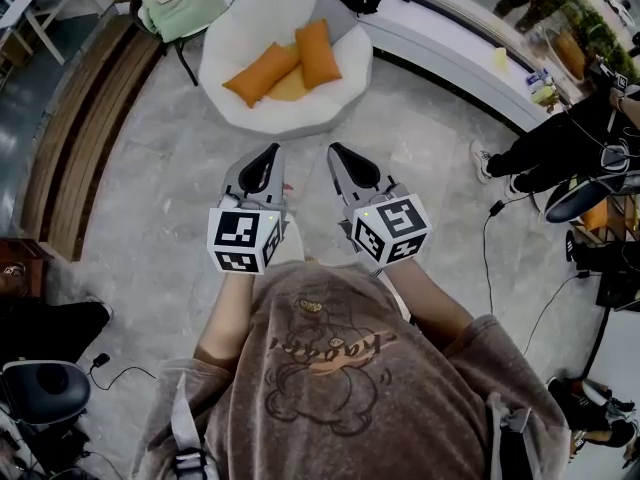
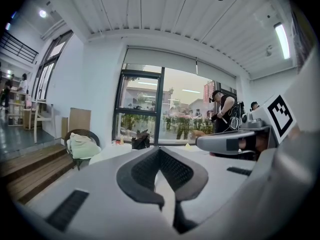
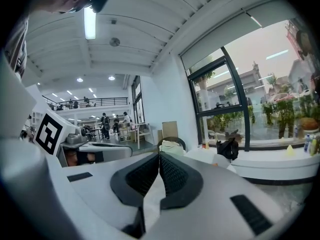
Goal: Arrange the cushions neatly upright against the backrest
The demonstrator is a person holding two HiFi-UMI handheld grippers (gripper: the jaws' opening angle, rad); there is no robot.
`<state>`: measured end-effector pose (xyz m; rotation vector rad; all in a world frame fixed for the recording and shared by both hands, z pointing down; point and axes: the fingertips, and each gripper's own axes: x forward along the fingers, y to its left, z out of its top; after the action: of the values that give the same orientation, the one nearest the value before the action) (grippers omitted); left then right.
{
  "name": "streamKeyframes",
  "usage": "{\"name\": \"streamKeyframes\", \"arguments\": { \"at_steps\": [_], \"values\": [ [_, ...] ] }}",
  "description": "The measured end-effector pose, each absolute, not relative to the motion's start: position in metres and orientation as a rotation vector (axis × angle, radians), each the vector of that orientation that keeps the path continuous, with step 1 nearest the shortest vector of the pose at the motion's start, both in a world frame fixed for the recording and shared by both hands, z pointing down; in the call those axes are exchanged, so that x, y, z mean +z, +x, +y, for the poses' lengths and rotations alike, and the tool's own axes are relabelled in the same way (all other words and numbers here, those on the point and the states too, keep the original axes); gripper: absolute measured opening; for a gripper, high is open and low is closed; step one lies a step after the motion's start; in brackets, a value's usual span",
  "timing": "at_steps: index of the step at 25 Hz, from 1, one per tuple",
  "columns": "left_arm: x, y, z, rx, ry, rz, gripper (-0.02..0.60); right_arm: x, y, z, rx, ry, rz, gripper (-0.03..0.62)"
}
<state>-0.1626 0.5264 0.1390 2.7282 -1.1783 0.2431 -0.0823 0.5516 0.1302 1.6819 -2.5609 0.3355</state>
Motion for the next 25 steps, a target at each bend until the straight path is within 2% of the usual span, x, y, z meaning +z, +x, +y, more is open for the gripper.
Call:
{"name": "streamKeyframes", "arguments": {
  "at_steps": [25],
  "values": [
    [0.151, -0.154, 0.352, 0.317, 2.729, -1.082, 0.005, 0.146, -0.088, 0.382, 0.433, 1.675, -2.523, 0.021]
  ]
}}
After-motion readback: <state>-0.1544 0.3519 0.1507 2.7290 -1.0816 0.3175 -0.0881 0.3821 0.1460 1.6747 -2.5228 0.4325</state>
